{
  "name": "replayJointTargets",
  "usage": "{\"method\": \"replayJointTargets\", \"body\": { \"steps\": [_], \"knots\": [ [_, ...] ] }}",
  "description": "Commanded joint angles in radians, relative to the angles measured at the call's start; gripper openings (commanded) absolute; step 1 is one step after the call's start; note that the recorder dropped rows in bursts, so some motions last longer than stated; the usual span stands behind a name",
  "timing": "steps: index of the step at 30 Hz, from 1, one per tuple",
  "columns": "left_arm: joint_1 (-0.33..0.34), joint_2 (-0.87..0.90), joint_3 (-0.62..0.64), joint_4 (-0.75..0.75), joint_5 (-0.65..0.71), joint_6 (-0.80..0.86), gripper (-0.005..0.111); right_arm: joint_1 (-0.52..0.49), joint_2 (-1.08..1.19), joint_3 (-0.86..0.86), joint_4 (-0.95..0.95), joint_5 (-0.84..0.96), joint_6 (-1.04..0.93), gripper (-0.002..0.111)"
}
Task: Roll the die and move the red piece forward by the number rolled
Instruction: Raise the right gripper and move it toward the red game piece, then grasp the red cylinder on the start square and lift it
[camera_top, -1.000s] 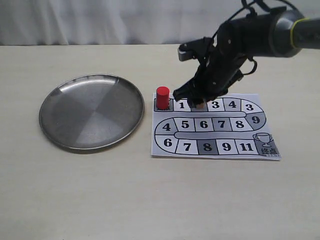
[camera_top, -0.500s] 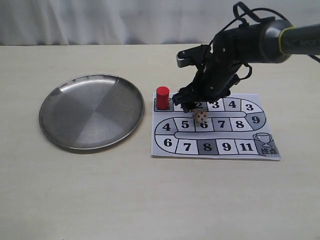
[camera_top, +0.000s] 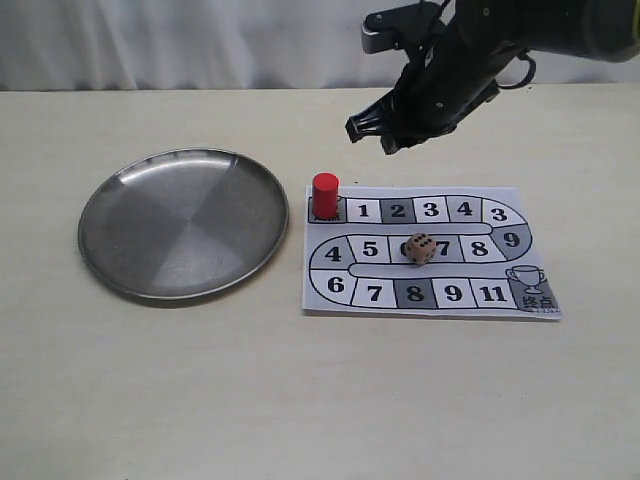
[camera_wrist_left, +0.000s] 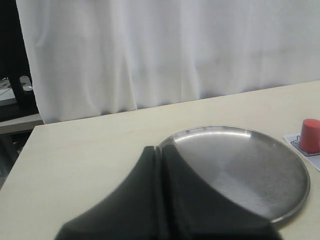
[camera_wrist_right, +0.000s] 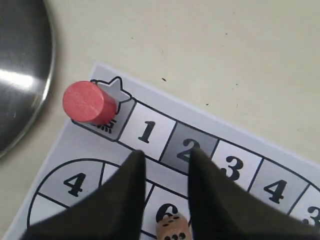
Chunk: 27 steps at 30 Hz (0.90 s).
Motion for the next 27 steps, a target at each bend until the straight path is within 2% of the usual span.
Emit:
{"method": "replayJointTargets", "body": {
  "steps": [1,14,16,20,22,25,27],
  "knots": [
    [-0.008,-0.003,0.002,0.0,-0.009,-0.001,0.0,-0.002,-0.018,-0.005,0.007,0.007,0.0,0.004],
    [-0.008,-0.003,0.002,0.0,-0.009,-0.001,0.0,0.013,-0.016,-0.005,0.083,-0.004,-0.006,0.007],
    [-0.008,-0.003,0.002,0.0,-0.009,-0.001,0.0,0.035,-0.007,-0.005,0.086,-0.017,-0.006,0.016],
    [-0.008,-0.003,0.002,0.0,-0.009,-0.001,0.0,0.079,0.038,-0.005,0.079,-0.127,-0.021,0.048],
    [-0.008,-0.003,0.002,0.0,-0.009,-0.001,0.0,0.088,0.064,-0.007,0.079,-0.176,-0.021,0.06],
    [-0.008,-0.003,0.002,0.0,-0.009,-0.001,0.0,0.087,0.106,-0.009,0.079,-0.23,-0.021,0.071],
    [-0.008,-0.003,0.002,0.0,-0.009,-0.001,0.0,0.087,0.133,-0.009,0.079,-0.25,-0.028,0.074]
  ]
}}
